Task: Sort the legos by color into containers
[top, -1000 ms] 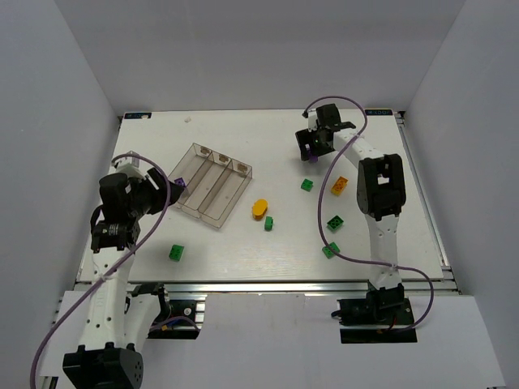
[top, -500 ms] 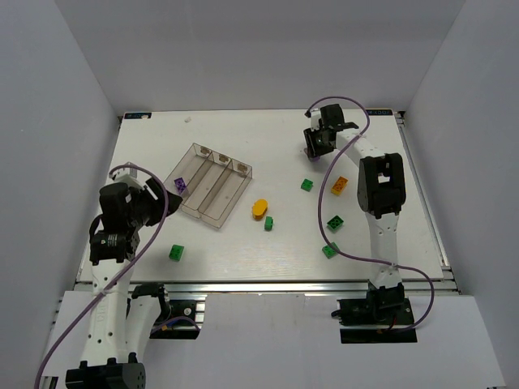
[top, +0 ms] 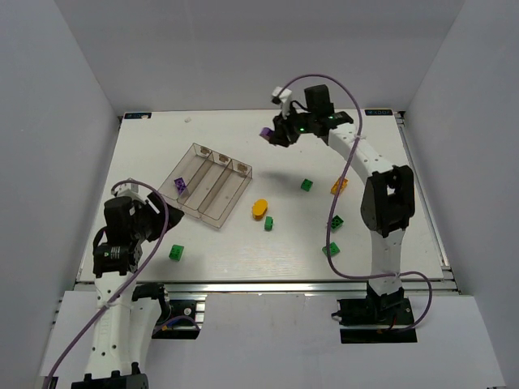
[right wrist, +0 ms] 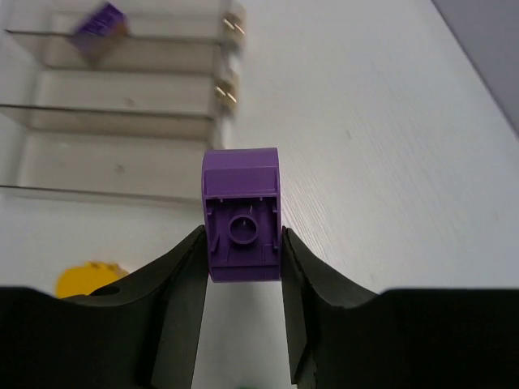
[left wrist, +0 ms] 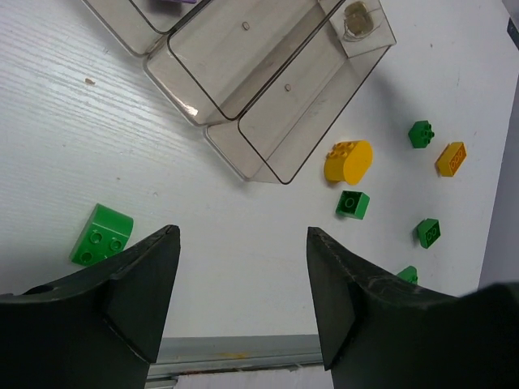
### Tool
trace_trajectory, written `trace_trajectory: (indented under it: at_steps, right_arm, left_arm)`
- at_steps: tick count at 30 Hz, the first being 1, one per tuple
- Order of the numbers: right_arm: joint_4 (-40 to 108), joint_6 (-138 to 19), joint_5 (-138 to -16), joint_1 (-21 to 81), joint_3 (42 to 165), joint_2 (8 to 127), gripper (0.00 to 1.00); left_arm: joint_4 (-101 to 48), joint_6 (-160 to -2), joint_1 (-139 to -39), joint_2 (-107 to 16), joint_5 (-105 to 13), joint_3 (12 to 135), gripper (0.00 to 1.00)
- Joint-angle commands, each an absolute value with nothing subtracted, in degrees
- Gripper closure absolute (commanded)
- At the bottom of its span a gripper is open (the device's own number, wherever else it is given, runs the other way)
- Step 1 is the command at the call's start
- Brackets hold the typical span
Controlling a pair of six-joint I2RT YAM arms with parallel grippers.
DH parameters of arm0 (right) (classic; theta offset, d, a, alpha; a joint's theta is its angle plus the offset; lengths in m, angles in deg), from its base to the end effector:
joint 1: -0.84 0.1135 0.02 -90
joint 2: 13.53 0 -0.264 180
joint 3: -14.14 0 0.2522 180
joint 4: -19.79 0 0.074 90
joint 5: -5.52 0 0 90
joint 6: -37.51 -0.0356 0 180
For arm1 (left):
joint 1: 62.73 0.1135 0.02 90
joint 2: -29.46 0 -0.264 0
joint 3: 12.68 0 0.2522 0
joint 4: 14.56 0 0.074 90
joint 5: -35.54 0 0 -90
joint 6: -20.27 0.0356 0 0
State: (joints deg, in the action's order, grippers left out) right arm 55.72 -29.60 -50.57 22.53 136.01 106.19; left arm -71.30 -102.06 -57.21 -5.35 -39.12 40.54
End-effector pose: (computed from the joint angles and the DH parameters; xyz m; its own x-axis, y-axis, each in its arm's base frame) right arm 0.4470 0.1992 0.2947 -0.1891 -0.4226 -0.8864 -0.8805 0.4726 -0.0375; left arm 0.1278 0.0029 0.2767 -0.5825 -0.5744 -0.5751 -0.2340 0.7961 -0.5582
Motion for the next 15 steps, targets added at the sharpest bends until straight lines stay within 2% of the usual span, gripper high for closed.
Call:
trace_trajectory:
  at_steps: [1, 7, 15]
  right_arm:
    - [53.5, -22.97, -43.69, 30.86, 137.76, 104.94, 1.0]
    - [49.29, -28.13, -50.19, 38.88, 149.7, 113.37, 1.0]
    - [31.1, -36.13, -59.95, 46.7, 152.17, 119.97, 1.0]
  left_arm:
    - [-71.47, -103.83, -56.93, -3.42, -39.95, 39.93, 0.27]
    - [-72.88, -104.44, -56.93, -2.63, -39.6, 40.37, 0.26]
    - [-75.61, -105.14, -56.93, 0.54, -40.48, 40.19, 0.24]
